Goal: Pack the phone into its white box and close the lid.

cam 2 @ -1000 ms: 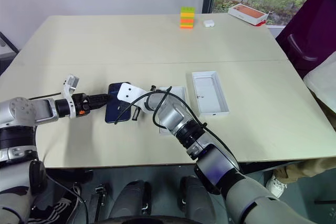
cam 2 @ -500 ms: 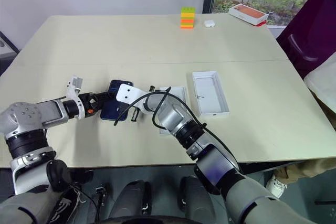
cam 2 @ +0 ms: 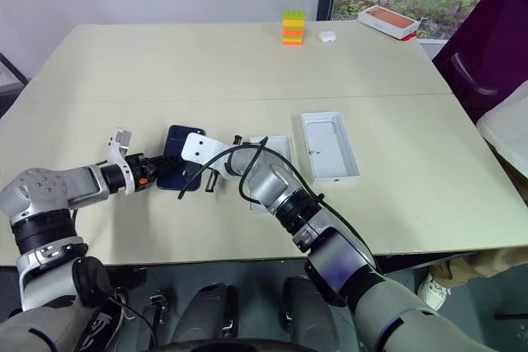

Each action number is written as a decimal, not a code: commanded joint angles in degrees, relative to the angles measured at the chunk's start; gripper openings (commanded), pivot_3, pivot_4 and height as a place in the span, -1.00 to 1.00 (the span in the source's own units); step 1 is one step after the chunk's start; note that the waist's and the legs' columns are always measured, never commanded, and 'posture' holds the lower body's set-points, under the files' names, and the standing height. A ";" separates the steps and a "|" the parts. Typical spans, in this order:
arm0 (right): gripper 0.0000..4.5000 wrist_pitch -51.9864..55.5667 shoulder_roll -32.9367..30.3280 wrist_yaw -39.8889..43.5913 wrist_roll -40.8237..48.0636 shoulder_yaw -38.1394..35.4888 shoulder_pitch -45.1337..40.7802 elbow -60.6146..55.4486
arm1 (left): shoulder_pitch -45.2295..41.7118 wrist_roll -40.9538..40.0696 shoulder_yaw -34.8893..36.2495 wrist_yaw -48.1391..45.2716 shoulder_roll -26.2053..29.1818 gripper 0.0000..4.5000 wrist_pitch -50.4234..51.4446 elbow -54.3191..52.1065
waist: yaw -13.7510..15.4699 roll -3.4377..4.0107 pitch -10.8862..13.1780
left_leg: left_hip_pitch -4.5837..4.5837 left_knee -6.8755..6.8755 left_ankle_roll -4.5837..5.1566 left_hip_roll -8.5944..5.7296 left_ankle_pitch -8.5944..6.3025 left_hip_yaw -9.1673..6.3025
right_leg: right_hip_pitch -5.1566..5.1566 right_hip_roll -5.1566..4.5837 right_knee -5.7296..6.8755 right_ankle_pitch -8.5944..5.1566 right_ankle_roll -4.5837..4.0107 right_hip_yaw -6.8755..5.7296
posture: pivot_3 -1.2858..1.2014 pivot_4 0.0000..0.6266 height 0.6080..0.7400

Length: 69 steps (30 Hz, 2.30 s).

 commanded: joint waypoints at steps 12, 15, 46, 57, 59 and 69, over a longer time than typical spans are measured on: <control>-1.00 -0.79 -0.06 0.50 -0.07 0.50 0.27 -3.18 | 4.14 -1.79 -3.49 -0.95 -1.03 -0.99 -1.69 6.24 | -0.03 -0.04 -0.05 | 0.12 0.00 0.00 -0.02 0.00 -0.07 | 0.16 -0.04 -0.04 -0.02 0.03 -0.08 | 0.03 -0.52 1.00; -1.00 -0.65 -0.26 0.61 0.04 0.28 0.29 -3.42 | 4.13 -2.72 -3.28 -1.37 -0.75 -0.99 -1.61 6.33 | -0.02 -0.04 -0.05 | 0.16 -0.03 0.00 -0.01 0.00 -0.09 | 0.21 -0.05 -0.05 -0.04 0.05 -0.08 | 0.03 -0.52 1.00; 0.98 -10.59 -34.65 32.71 36.51 -30.95 22.89 -32.78 | 2.95 -30.24 13.36 17.06 -17.21 -1.00 6.09 -13.66 | -0.06 -0.30 0.33 | -0.24 -0.09 0.02 -0.35 -0.02 -0.18 | -0.05 -0.16 -0.24 -0.30 0.51 -0.15 | 0.03 -0.52 1.00; 0.98 -18.54 -42.32 35.28 37.81 -35.45 26.67 -26.18 | 1.76 -37.19 9.17 34.15 -28.02 -1.00 4.05 -16.13 | 0.22 -0.48 0.53 | -0.19 -0.07 0.01 -0.32 -0.02 -0.15 | -0.02 -0.06 -0.23 -0.30 0.50 -0.12 | 0.03 -0.52 1.00; 0.98 -18.34 -41.97 34.31 37.83 -35.09 26.81 -26.51 | 2.22 -38.07 7.04 36.09 -30.35 -1.00 4.64 -16.91 | 0.36 -0.49 0.56 | -0.21 -0.06 0.01 -0.32 -0.02 -0.16 | -0.02 -0.05 -0.23 -0.30 0.49 -0.13 | 0.03 -0.52 1.00; 0.98 -17.37 -41.56 31.26 37.96 -33.75 27.12 -28.38 | 4.19 -39.67 -0.20 42.08 -33.24 -1.00 0.02 -16.67 | 1.54 -0.51 0.58 | -0.23 -0.05 0.00 -0.36 -0.02 -0.15 | -0.01 -0.04 -0.28 -0.29 0.48 -0.14 | 0.03 -0.52 1.00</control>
